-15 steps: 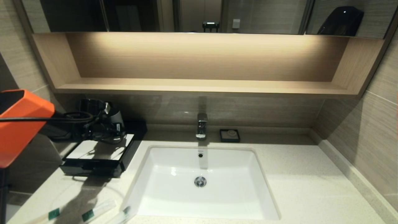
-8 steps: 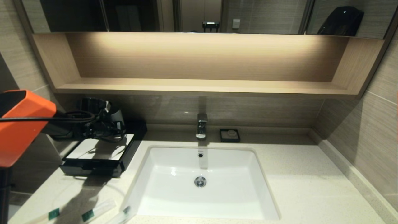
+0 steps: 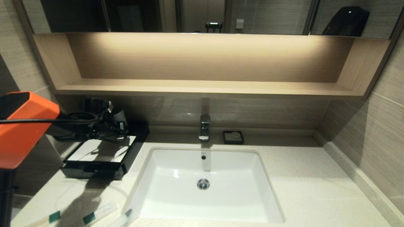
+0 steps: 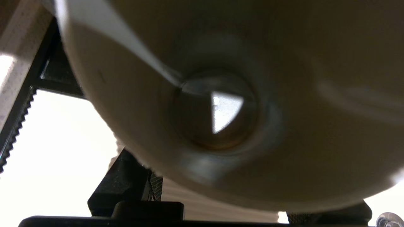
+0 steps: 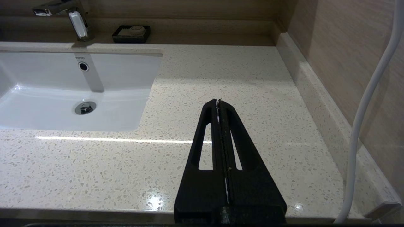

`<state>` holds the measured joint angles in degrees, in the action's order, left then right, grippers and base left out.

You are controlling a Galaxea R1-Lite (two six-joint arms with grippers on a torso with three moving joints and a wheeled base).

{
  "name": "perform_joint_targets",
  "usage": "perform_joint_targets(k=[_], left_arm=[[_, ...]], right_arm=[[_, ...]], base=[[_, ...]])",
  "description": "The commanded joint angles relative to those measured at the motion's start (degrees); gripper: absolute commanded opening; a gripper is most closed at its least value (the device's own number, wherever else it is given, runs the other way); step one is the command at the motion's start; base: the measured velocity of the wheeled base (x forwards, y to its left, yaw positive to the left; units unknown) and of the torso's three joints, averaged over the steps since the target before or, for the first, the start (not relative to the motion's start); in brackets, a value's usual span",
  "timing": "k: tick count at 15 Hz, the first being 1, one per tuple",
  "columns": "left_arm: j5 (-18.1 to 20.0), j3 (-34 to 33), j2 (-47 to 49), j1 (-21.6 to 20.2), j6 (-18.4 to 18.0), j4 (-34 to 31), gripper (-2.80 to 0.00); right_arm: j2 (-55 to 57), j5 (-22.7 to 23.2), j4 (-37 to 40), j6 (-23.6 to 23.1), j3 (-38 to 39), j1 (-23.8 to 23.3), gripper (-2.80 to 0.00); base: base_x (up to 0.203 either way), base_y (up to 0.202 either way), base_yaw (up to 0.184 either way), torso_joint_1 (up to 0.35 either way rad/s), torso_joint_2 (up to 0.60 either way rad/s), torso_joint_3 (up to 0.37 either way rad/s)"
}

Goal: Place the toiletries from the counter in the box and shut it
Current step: Place the cup on the storage box

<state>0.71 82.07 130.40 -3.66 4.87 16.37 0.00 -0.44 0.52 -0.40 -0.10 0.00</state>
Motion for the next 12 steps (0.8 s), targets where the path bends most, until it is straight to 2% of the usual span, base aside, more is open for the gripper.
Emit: perform_joint_targets(k=[1,3,12], left_arm=[[-0.15,0.68,0.50,0.23,0.05,0.06,-2.80],[-1.14,1.33,0.82,0.32,0.05,-0.02,-2.80],[-1.32,2.63,0.99,0.94,0.05,-0.29,-2.80]], right_arm=[[0.00,0.00,0.00,-0.04,0.01,0.00,-2.80],[0.00,0.00,0.00,-0.04,0.01,0.00,-2.80],[0.00,0.00,0.00,-0.04,0.01,0.00,-2.80]], base=[[0.000,0.000,0.000,0.000,0.00,0.000],[0.000,0.000,0.000,0.000,0.00,0.000],[0.000,0.000,0.000,0.000,0.00,0.000]])
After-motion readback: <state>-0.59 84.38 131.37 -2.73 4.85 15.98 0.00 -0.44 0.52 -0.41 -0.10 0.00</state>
